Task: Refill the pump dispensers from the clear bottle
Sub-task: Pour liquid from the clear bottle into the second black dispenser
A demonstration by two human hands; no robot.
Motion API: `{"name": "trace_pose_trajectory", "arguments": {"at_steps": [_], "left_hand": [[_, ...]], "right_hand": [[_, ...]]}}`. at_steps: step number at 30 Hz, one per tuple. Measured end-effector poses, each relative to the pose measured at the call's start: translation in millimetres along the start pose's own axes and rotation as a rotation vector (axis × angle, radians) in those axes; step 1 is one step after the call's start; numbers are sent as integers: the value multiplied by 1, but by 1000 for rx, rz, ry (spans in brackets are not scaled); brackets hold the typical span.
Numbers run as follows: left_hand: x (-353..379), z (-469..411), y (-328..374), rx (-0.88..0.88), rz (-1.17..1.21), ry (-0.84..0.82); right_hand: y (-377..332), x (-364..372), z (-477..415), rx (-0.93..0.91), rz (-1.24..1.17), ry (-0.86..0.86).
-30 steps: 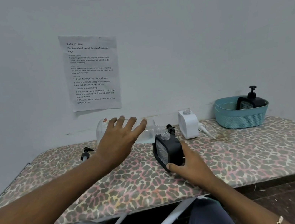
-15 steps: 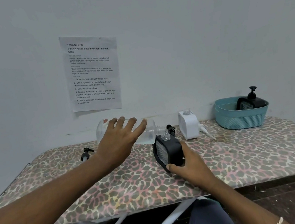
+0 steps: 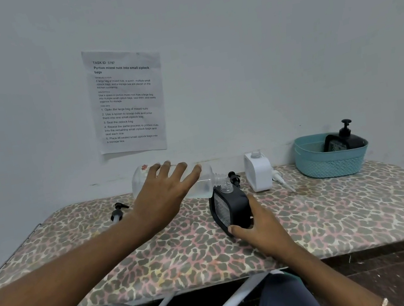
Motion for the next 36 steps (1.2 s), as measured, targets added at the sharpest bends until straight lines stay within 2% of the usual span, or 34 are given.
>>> {"name": "trace_pose_trajectory", "arguments": {"at_steps": [18, 29, 33, 36], "left_hand": [[11, 9, 5, -103, 98, 21], [15, 17, 10, -203, 187, 114], [17, 24, 7, -240, 299, 166], [21, 32, -3, -348, 525, 206]], "right_hand": [[-1, -1, 0, 3, -5, 6], [-3, -1, 3, 0, -22, 5], [-2, -2, 3, -4, -25, 8], [-1, -1, 2, 4, -30, 1]]}}
Point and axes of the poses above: each hand's wrist, its own z-axis away from the middle knuckle, its own x-axis out of the palm, y = z × x, the point moved 6 cm from there along -z, towards the middle knuckle, and after that the axes turned 3 degrees about -y, right-handed, at the moved point
